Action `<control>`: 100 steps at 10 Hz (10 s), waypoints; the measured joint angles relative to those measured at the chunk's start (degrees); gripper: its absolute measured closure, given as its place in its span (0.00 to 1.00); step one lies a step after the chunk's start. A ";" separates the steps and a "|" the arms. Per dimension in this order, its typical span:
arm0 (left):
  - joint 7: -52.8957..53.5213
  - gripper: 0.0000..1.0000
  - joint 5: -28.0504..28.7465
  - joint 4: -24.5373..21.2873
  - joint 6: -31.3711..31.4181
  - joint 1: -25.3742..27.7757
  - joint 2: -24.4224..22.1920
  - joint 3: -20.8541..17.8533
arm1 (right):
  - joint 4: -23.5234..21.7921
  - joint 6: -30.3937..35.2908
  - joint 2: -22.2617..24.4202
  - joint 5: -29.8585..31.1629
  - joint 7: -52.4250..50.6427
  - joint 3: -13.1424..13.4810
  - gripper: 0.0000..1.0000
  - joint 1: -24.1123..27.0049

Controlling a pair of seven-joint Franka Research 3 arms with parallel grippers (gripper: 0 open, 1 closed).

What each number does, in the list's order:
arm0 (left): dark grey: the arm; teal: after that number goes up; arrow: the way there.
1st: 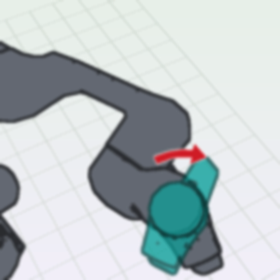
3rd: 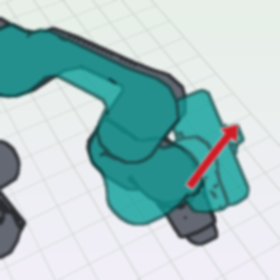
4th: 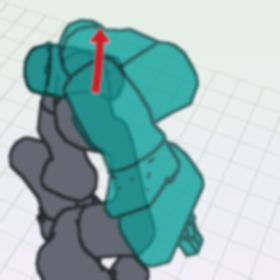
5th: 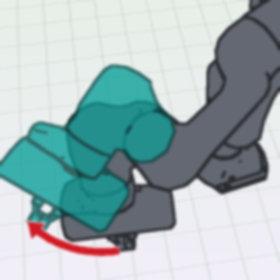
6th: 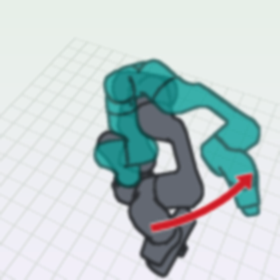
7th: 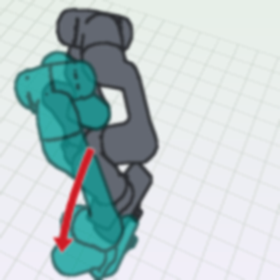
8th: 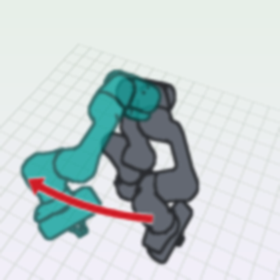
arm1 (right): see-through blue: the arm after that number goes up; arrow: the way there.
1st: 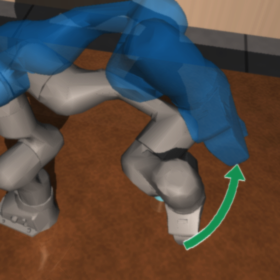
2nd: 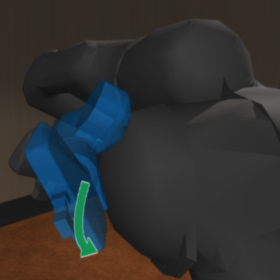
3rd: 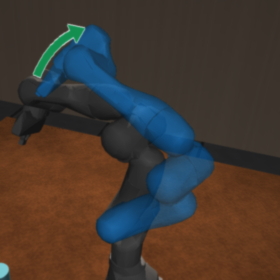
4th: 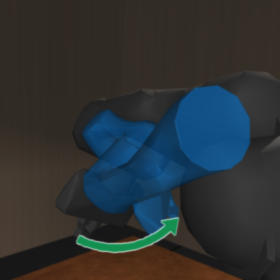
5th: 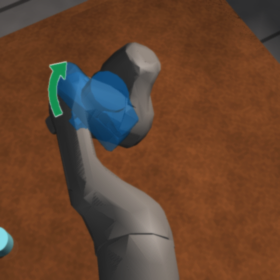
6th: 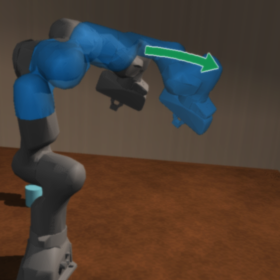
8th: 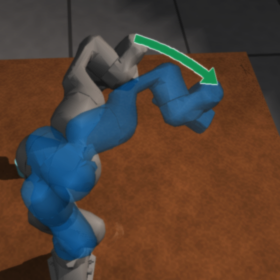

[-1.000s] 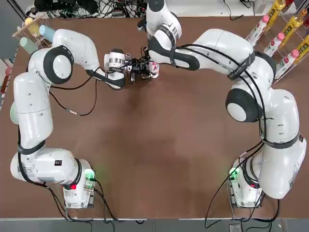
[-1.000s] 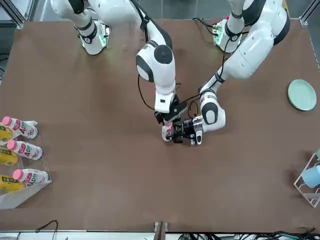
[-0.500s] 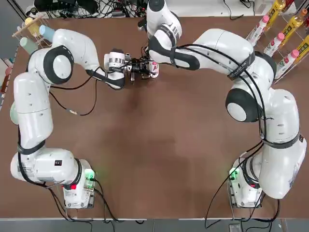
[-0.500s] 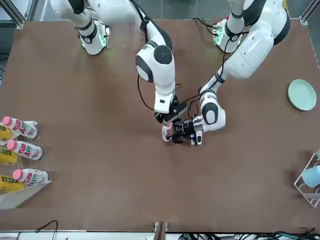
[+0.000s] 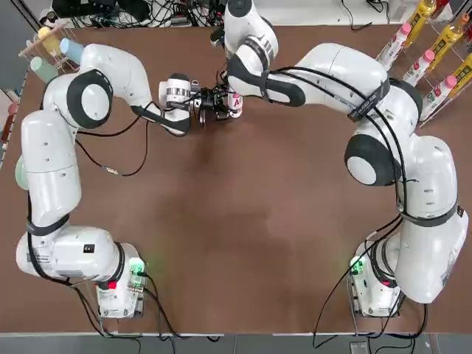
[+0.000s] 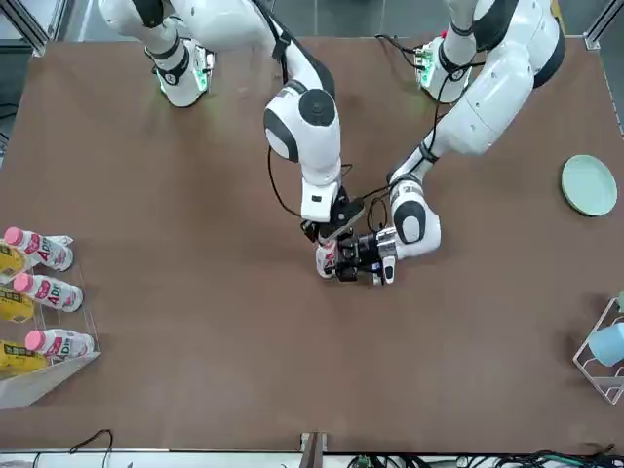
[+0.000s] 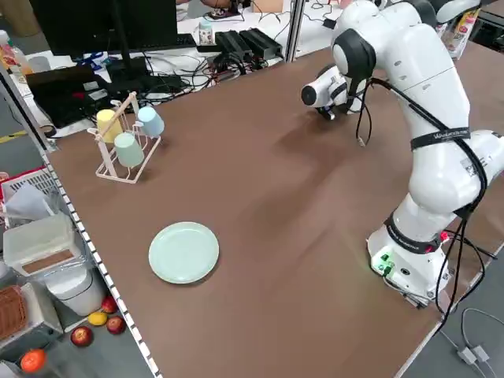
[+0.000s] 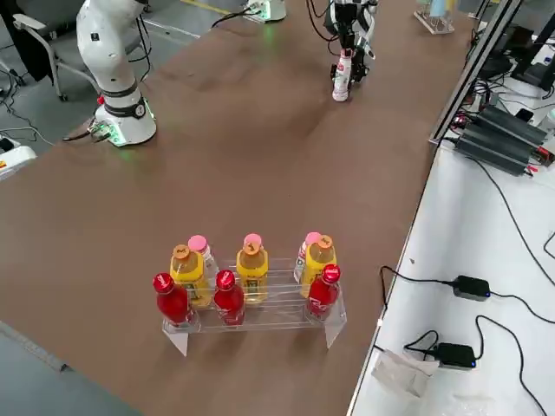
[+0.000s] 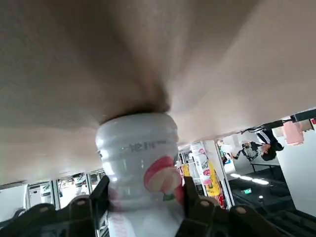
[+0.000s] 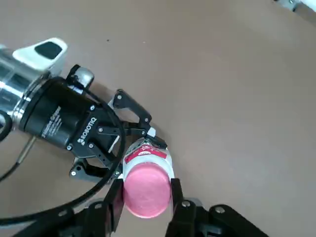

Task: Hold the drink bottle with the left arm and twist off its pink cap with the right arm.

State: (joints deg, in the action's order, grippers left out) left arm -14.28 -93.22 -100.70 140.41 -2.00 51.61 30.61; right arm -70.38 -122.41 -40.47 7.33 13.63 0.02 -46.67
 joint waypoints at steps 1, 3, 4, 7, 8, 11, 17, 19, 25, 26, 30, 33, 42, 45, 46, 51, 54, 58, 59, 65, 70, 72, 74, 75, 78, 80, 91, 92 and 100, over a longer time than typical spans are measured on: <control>0.02 0.38 0.00 0.15 0.00 -0.03 0.08 0.00 | 0.00 -0.09 0.00 0.00 -3.95 -0.01 0.57 0.03; 0.14 0.38 0.00 0.37 0.00 -0.07 0.27 0.00 | 0.00 -0.10 -0.01 0.00 -10.40 -0.02 0.57 0.05; 0.16 0.38 0.00 0.43 0.00 -0.08 0.31 0.00 | 0.00 -0.11 -0.01 0.00 -12.42 -0.02 0.57 0.06; 0.16 0.38 0.00 0.47 0.00 -0.08 0.34 -0.01 | 0.00 -0.13 -0.01 0.00 -16.04 -0.03 0.57 0.07; 0.16 0.38 0.01 0.47 0.00 -0.08 0.35 -0.01 | 0.00 -0.14 -0.01 0.00 -17.20 -0.04 0.57 0.06; 0.19 0.38 0.01 0.49 -0.01 -0.09 0.35 -0.02 | 0.02 -0.14 0.00 0.00 -23.48 -0.05 0.57 0.09; 0.19 0.38 0.01 0.60 -0.02 -0.12 0.45 -0.02 | 0.02 -0.14 0.00 -0.01 -30.17 -0.06 0.57 0.09; 0.19 0.38 0.01 0.62 -0.02 -0.12 0.46 -0.02 | 0.04 -0.20 0.00 -0.01 -35.78 -0.06 0.57 0.12; 0.19 0.38 0.01 1.45 -0.02 -0.12 0.85 -0.11 | -0.07 -1.53 -0.05 -0.01 -48.21 -0.04 0.57 0.30; 0.19 0.38 0.01 1.58 -0.02 -0.12 0.90 -0.12 | -0.07 -1.70 -0.05 -0.01 -50.64 -0.03 0.57 0.33; 0.01 0.38 0.01 1.82 -0.02 -0.12 0.98 -0.13 | -0.07 -2.28 -0.05 0.00 -58.31 -0.02 0.57 0.40; -0.13 0.38 0.01 1.84 -0.01 -0.12 1.03 -0.17 | -0.06 -2.62 -0.05 0.00 -60.47 -0.05 0.57 0.37; -0.13 0.38 0.01 1.91 0.01 -0.36 1.13 -0.20 | 0.43 -1.83 0.20 -0.97 -56.68 -0.05 0.00 2.46; -0.13 0.38 0.01 1.92 0.00 -0.37 1.13 -0.21 | 0.85 4.96 2.18 -1.73 -37.73 -0.16 0.00 2.87; -0.13 0.38 0.01 1.93 0.01 -0.38 1.13 -0.21 | 0.86 6.51 3.15 -1.78 -30.20 -0.28 0.00 2.72; -0.13 0.38 0.01 2.22 0.03 -0.43 1.30 -0.23 | 0.76 7.16 3.91 -1.85 0.14 -0.45 0.02 2.51; -0.14 0.38 0.01 2.89 0.02 -0.60 1.76 -0.23 | 0.65 5.87 3.84 -1.84 15.97 -0.47 0.03 2.47; -0.14 0.38 0.01 3.22 -0.02 -0.69 1.98 -0.23 | 0.45 1.37 2.34 -1.84 22.83 -0.46 0.06 2.46; -0.14 0.38 0.01 3.22 -0.02 -0.69 1.99 -0.23 | 0.45 1.11 1.92 -1.84 23.27 -0.49 0.07 2.35; -0.14 0.38 0.01 3.24 -0.02 -0.70 2.00 -0.23 | 0.42 -1.84 -0.14 -1.79 24.18 -0.53 0.18 1.15; -0.14 0.38 0.01 3.24 -0.02 -0.70 2.00 -0.23 | 0.42 -1.84 -0.22 -1.55 24.17 -0.49 0.38 0.99; -0.14 0.38 0.01 3.27 -0.03 -0.70 2.01 -0.24 | 0.39 -1.84 -0.23 -1.02 24.16 -0.38 0.43 0.99; -0.14 0.38 0.01 3.28 -0.03 -0.71 2.02 -0.24 | 0.39 -1.84 -0.24 -0.29 24.15 -0.39 0.48 0.99; -0.14 0.38 0.01 3.29 -0.03 -0.71 2.02 -0.24 | 0.39 -1.84 -0.24 -0.19 24.14 -0.38 0.49 0.99; -0.14 0.38 0.01 3.42 -0.03 -0.72 2.10 -0.26 | 0.37 -1.83 -0.24 0.00 24.13 -0.29 0.56 0.99; -0.15 0.38 0.01 3.54 -0.04 -0.72 2.16 -0.27 | 0.37 -1.83 -0.24 0.09 24.13 -0.28 0.57 0.99; -0.20 0.38 0.04 3.95 -0.12 -0.82 2.41 -0.34 | 0.47 -1.85 -0.33 0.33 24.18 -0.38 0.27 0.77; -0.20 0.38 0.04 3.96 -0.12 -0.83 2.42 -0.34 | 0.32 -1.85 -0.39 0.79 24.18 -0.39 0.29 0.46; -0.20 0.38 0.07 4.40 -0.13 -0.90 2.65 -0.36 | 0.19 -1.84 -0.52 2.87 24.15 -0.12 0.52 0.29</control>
State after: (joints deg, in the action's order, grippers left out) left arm -14.48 -93.16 -96.30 140.28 -2.90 54.27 30.25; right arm -70.19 -124.25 -40.99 10.21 37.78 -0.10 -46.39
